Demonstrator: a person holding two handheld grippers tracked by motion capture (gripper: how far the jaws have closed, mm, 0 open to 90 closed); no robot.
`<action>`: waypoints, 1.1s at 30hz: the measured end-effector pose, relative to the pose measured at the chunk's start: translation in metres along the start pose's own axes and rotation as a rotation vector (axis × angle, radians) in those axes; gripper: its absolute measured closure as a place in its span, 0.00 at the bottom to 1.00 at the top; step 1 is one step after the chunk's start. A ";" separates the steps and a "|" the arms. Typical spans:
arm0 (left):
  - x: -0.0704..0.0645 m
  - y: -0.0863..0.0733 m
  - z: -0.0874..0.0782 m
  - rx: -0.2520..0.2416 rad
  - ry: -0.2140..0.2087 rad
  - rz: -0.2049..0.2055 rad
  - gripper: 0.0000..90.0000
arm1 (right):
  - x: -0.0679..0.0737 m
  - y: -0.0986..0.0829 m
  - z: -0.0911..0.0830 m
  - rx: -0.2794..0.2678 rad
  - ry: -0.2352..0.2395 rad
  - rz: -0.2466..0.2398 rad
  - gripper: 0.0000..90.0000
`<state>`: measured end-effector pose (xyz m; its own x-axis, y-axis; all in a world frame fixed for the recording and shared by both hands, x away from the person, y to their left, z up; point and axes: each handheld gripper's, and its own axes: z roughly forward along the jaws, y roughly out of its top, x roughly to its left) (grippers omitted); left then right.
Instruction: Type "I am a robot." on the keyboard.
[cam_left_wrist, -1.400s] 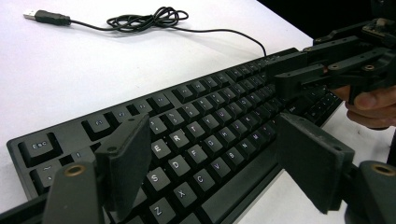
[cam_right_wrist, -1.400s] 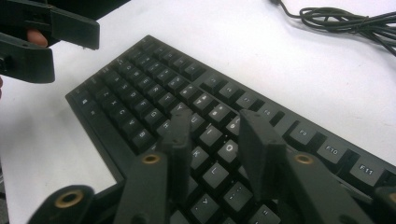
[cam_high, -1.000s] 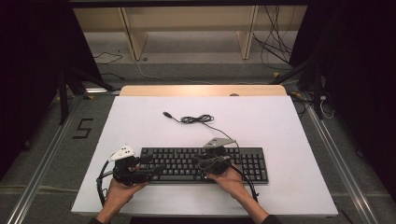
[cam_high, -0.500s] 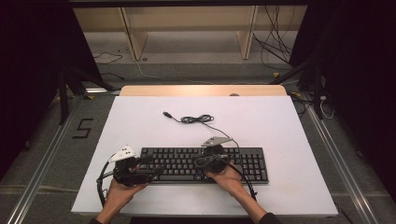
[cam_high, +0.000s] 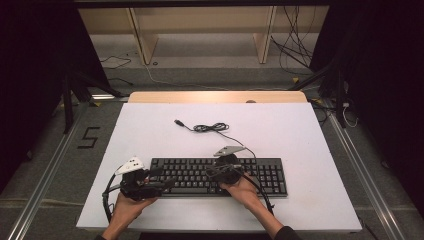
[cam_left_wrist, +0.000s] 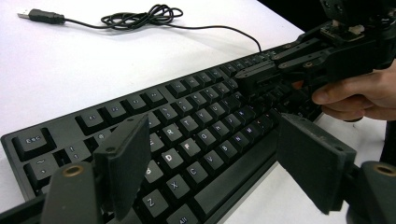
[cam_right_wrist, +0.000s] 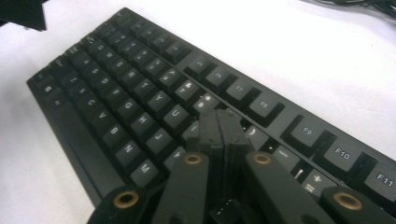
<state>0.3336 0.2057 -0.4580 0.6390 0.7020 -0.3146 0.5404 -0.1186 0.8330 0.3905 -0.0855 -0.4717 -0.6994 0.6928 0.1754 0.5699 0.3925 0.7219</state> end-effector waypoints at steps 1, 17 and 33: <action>0.000 0.000 0.000 0.000 0.000 0.001 0.29 | 0.000 0.000 0.001 0.002 -0.001 0.001 1.00; 0.001 0.000 0.000 0.002 0.001 0.001 0.29 | 0.000 -0.002 0.008 0.029 -0.032 -0.021 1.00; 0.002 0.000 -0.001 -0.006 0.005 0.001 0.29 | -0.002 0.000 0.001 -0.009 -0.017 0.024 0.97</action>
<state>0.3345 0.2077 -0.4586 0.6364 0.7056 -0.3118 0.5367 -0.1147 0.8359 0.3925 -0.0867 -0.4733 -0.6781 0.7122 0.1814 0.5824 0.3702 0.7237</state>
